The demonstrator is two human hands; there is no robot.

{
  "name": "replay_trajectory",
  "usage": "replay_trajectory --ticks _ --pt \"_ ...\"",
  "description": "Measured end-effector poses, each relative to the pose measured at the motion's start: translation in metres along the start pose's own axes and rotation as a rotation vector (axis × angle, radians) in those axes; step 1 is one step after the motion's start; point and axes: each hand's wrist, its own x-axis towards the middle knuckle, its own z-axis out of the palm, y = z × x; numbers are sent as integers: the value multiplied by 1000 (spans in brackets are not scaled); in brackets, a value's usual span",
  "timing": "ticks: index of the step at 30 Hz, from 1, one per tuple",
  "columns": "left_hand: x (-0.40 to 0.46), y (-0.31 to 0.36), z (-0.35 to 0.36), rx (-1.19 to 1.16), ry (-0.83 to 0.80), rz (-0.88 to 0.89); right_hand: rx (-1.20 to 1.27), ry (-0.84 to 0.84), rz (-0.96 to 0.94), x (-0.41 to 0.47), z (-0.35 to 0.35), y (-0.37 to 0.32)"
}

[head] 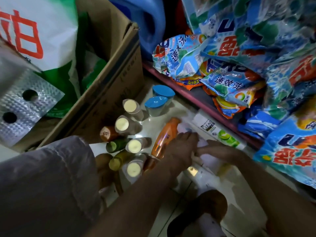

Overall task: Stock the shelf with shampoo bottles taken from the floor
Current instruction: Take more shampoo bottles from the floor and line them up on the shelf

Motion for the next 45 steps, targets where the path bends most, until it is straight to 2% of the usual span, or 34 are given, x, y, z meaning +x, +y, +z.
replay_trajectory --ticks 2,4,5,6,7,8,9,10,11,13,15,17,21,24,27,29,35,40,43,45 --pt "1 2 1 102 18 63 24 -225 36 -29 -27 -21" --pt "2 2 0 118 99 105 167 -249 121 -29 -22 -35" --pt "2 0 -2 103 138 123 233 -259 160 -29 -24 -35" --pt "2 -3 -5 83 156 129 140 -147 140 -29 -22 -32" --pt "2 -4 -8 57 154 115 124 -74 266 -28 -22 -31" --pt "2 -5 -11 23 148 80 290 -132 277 -24 -23 -28" --pt "3 -6 -14 -24 143 16 517 -217 185 -23 -25 -23" --pt "4 -6 -16 -83 132 -78 631 -253 79 -25 -21 -20" --pt "5 -6 -19 -155 121 -177 557 -219 21 -23 -13 -13" --pt "3 -9 -22 -342 153 -263 -26 22 8 -9 12 0" --pt "-1 -12 -25 -492 220 -284 -479 76 -130 8 50 11" --pt "-2 -14 -28 -575 246 -295 -617 103 -154 14 82 14" --pt "-3 -11 -33 -608 213 -281 -765 304 -169 20 111 19" --pt "-7 -9 -37 -617 177 -258 -789 292 -212 16 109 21" --pt "-18 -3 -46 -595 169 -254 -557 204 -223 -8 90 15" --pt "-34 4 -51 -613 222 -253 -394 183 -268 -33 71 8" --pt "-90 33 -72 -769 386 -211 160 305 -308 -131 26 -7" --pt "-131 75 -98 -817 457 -33 592 371 -442 -231 7 -15" --pt "-156 105 -118 -812 491 67 688 428 -594 -299 0 -13" --pt "-172 127 -133 -829 498 134 688 538 -695 -344 -8 -10"
